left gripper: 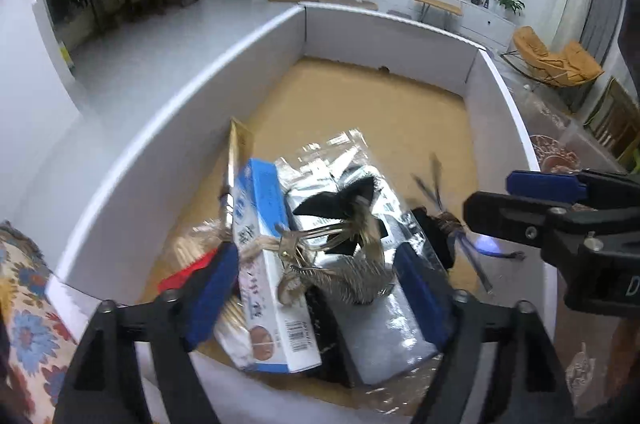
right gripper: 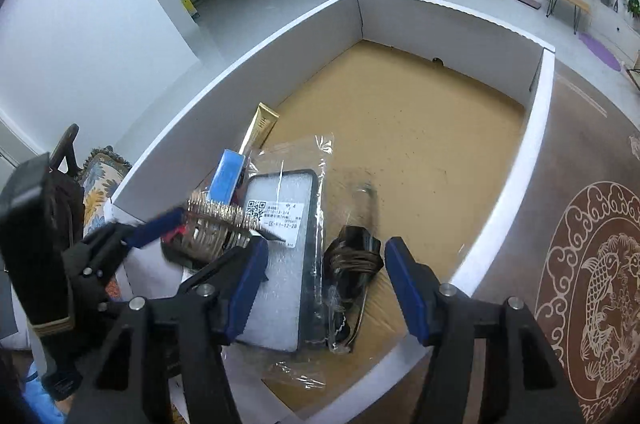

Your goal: Organize objects

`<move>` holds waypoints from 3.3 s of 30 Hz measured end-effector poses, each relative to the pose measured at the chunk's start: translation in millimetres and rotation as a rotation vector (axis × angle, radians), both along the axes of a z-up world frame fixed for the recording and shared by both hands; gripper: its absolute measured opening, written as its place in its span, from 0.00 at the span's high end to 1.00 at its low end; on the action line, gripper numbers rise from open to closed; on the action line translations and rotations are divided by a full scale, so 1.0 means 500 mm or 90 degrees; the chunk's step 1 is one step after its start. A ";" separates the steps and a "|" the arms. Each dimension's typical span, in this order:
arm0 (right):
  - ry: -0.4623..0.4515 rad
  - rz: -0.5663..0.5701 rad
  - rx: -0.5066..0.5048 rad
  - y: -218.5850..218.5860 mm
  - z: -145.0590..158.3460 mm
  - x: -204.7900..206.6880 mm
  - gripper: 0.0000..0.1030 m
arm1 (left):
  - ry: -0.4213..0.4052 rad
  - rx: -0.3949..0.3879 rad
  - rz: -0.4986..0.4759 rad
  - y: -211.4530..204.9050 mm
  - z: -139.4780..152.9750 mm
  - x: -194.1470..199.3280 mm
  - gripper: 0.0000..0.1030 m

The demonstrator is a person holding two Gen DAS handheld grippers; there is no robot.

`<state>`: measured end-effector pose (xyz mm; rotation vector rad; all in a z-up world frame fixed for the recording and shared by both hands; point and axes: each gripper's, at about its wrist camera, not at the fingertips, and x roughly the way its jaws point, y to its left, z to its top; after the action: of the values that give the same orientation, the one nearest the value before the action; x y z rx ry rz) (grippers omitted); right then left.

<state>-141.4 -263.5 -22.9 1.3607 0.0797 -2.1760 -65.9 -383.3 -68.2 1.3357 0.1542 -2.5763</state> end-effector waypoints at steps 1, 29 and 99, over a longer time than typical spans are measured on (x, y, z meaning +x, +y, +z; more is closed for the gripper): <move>0.008 -0.002 0.005 0.009 -0.001 -0.004 0.35 | 0.004 -0.022 0.009 0.002 0.008 0.002 0.12; 0.104 -0.032 0.080 0.079 0.056 0.003 0.16 | 0.043 -0.072 0.107 0.044 0.116 0.048 0.01; 0.084 -0.039 0.102 0.034 0.048 0.014 0.00 | 0.004 -0.055 0.158 -0.018 0.097 0.050 0.01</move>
<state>-134.5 -246.7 1.2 1.3192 0.2707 -2.3527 -40.8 -392.3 -19.5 1.1954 0.1940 -2.3536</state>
